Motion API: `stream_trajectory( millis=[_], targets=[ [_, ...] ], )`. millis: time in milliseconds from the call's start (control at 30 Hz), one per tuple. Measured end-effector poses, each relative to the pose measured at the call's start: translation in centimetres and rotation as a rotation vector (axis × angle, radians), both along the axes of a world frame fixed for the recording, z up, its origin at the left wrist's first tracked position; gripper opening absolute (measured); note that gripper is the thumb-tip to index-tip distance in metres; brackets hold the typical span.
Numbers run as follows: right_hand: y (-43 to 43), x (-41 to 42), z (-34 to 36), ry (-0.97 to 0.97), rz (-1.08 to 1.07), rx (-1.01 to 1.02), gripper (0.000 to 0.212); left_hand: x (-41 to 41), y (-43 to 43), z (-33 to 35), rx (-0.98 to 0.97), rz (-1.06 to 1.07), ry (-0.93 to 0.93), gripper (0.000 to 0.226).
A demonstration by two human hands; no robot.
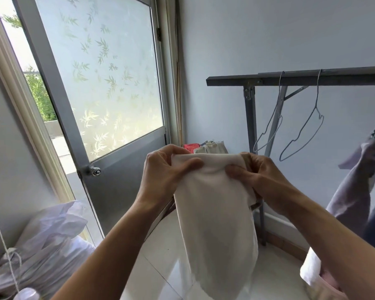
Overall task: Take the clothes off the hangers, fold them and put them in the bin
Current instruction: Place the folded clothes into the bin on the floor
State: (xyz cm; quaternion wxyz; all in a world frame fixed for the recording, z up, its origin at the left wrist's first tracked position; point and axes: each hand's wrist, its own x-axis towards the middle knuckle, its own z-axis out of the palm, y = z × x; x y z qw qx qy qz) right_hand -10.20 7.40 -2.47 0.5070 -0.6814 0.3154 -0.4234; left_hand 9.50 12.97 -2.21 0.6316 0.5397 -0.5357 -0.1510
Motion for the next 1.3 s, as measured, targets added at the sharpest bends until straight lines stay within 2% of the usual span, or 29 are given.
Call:
stream_trajectory(
  millis=[33, 100, 167, 200, 267, 333, 467, 600, 700, 800, 967, 1033, 1167, 1300],
  targets=[
    [0.2, 0.2, 0.2, -0.033, -0.001, 0.016, 0.007, 0.0, -0.1, 0.0, -0.02, -0.013, 0.065, 0.028],
    [0.3, 0.5, 0.5, -0.084, -0.007, 0.032, 0.002, 0.3, -0.5, -0.4, -0.018, -0.062, 0.181, 0.059],
    [0.3, 0.7, 0.7, -0.123, -0.022, 0.051, 0.002, 0.7, -0.8, -1.6, 0.067, -0.238, 0.306, 0.095],
    [0.1, 0.7, 0.7, -0.145, -0.029, 0.072, 0.003, 0.8, -0.8, -2.5, 0.128, -0.364, 0.37, 0.104],
    [-0.3, 0.7, 0.8, -0.169, -0.036, 0.119, 0.007, 0.6, -0.6, -4.3, 0.251, -0.563, 0.418, 0.098],
    [-0.5, 0.8, 0.9, -0.169, -0.049, 0.138, 0.011, 0.1, -0.2, -5.5, 0.32, -0.594, 0.446, 0.078],
    [-1.1, 0.6, 0.7, -0.155, -0.077, 0.199, 0.018, -0.5, -0.5, -5.4, 0.334, -0.404, 0.462, 0.052],
    [-2.0, -0.9, -0.7, -0.266, 0.272, 0.363, 0.052, -0.7, -0.7, -4.4, 0.288, -0.285, 0.429, 0.042],
    [-2.6, -1.1, -3.0, -0.1, 0.355, 0.301, 0.054, -0.8, -0.8, -4.0, 0.284, -0.23, 0.389, 0.037],
    [-3.0, -0.6, -3.8, -0.053, 0.178, 0.376, 0.046, -1.0, -1.1, -3.8, 0.308, -0.232, 0.406, 0.028],
    [-3.3, -0.4, -3.0, -0.119, 0.001, 0.437, 0.014, -0.1, -1.9, -3.7, 0.344, -0.208, 0.44, 0.039],
    [-3.2, -0.2, -2.5, -0.095, -0.074, 0.391, 0.01, 0.1, -2.0, -3.9, 0.329, -0.177, 0.456, 0.041],
    [-3.1, 0.1, -2.0, -0.084, -0.246, 0.232, 0.011, 0.2, -1.5, -4.6, 0.285, 0.011, 0.408, 0.027],
    [-2.9, 0.8, -1.9, -0.133, -0.341, 0.09, 0.013, -2.0, -0.7, -6.1, 0.442, -0.168, 0.533, 0.045]
  ],
)
